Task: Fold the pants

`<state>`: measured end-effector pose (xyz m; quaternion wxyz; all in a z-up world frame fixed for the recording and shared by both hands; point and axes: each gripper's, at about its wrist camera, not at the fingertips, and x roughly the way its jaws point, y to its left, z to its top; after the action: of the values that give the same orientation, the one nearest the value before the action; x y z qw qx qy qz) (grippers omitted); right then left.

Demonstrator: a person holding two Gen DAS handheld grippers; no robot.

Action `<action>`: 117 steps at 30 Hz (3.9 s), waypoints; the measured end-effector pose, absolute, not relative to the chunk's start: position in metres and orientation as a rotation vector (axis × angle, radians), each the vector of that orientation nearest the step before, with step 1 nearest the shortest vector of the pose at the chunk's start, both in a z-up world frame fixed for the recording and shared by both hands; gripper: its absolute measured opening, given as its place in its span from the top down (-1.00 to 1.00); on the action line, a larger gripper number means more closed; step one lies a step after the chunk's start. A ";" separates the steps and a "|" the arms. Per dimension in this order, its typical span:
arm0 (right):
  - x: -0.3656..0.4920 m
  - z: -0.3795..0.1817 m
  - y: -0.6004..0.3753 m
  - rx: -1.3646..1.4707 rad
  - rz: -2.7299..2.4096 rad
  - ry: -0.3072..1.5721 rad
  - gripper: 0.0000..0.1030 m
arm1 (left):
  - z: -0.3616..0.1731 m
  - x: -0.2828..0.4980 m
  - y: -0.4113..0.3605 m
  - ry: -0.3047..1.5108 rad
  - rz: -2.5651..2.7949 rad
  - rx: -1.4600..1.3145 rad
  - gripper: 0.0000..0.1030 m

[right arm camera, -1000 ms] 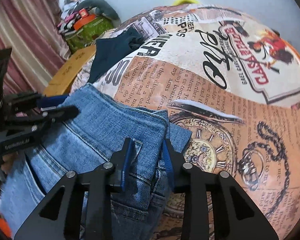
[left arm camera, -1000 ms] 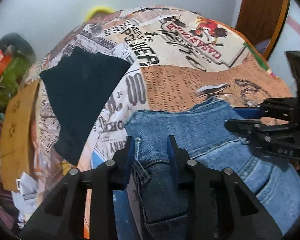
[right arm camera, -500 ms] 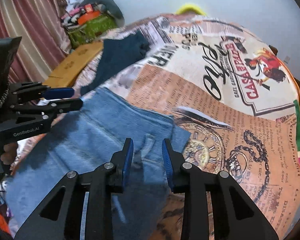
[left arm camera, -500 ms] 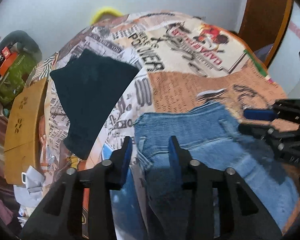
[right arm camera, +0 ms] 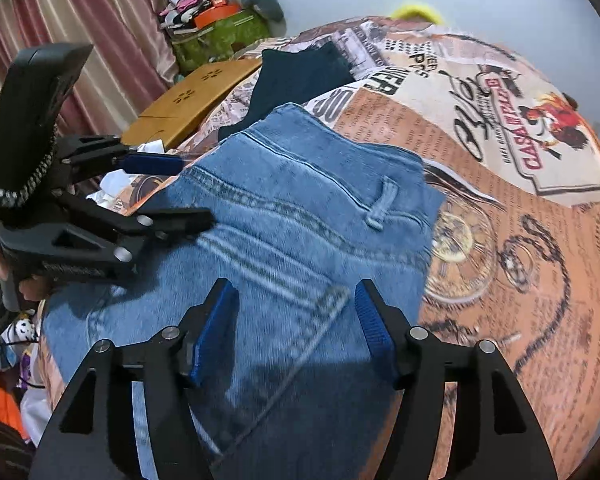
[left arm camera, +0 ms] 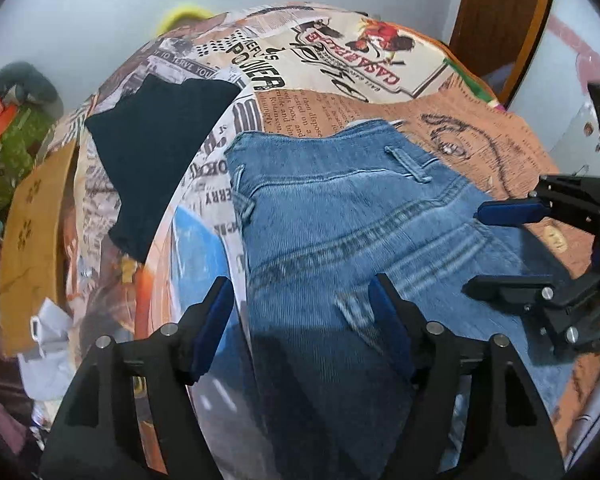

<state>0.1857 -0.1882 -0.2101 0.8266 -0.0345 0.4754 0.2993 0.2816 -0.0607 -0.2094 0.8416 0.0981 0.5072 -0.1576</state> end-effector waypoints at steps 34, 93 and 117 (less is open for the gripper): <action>0.171 -0.213 -0.250 0.145 0.527 1.027 -0.55 | -0.192 0.282 -0.032 1.102 -0.242 0.078 -0.50; 0.340 -0.081 -0.100 0.178 0.747 0.688 0.63 | -0.059 0.402 0.084 0.708 -0.235 -0.143 0.32; 0.462 -0.238 -0.044 0.132 0.523 1.036 0.54 | -0.285 0.548 0.129 1.031 -0.050 -0.249 0.15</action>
<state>0.4616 -0.0440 -0.2377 0.8343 0.0625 0.4889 0.2469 0.5476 0.1294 -0.2847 0.8623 -0.1188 0.4917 -0.0237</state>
